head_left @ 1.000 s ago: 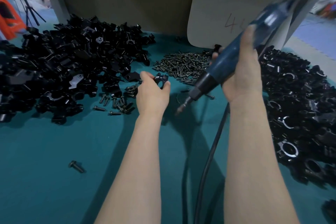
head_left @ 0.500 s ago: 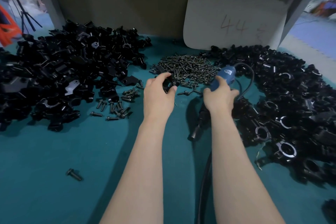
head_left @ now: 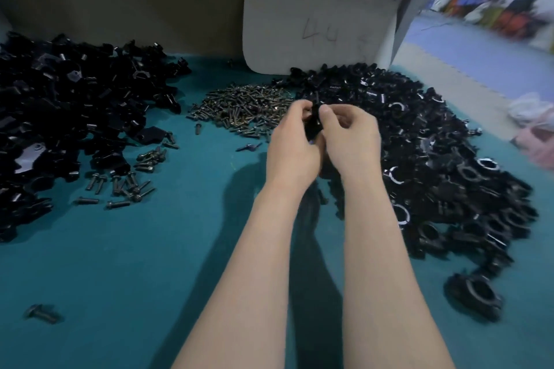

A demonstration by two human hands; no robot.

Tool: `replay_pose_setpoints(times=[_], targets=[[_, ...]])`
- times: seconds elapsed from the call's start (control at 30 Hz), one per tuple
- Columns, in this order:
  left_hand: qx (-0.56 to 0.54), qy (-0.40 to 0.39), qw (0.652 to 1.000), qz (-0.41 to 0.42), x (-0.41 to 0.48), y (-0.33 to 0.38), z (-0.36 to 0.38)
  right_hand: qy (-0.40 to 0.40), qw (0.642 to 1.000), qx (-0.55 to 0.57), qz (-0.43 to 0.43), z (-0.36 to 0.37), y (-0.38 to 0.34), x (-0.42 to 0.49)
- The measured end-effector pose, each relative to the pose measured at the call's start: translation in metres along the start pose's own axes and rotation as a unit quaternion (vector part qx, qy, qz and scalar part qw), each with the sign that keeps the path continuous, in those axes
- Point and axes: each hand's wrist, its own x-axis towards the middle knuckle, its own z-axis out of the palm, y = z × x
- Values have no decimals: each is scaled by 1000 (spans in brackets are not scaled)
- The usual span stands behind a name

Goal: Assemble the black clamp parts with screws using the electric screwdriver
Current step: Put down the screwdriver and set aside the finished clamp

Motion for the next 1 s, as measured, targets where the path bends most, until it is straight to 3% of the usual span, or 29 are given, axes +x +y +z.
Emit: replay_pose_setpoints(times=[0.2,0.37,0.53,0.8,1.0], targets=[[19,-133,988,78,-13,40,77,165,979,-95,76,-81,33,3],[103,-215,965,109,-24,43,125,178,963,-142,147,-111,64,5],[92,-247,956,128,-21,38,133,228,959,-110,128,-112,75,7],[38,-192,977,86,-23,36,133,302,942,-99,107,-107,69,10],[-156,-29,987,-38,-11,35,88,298,954,-32,-19,-60,35,-2]])
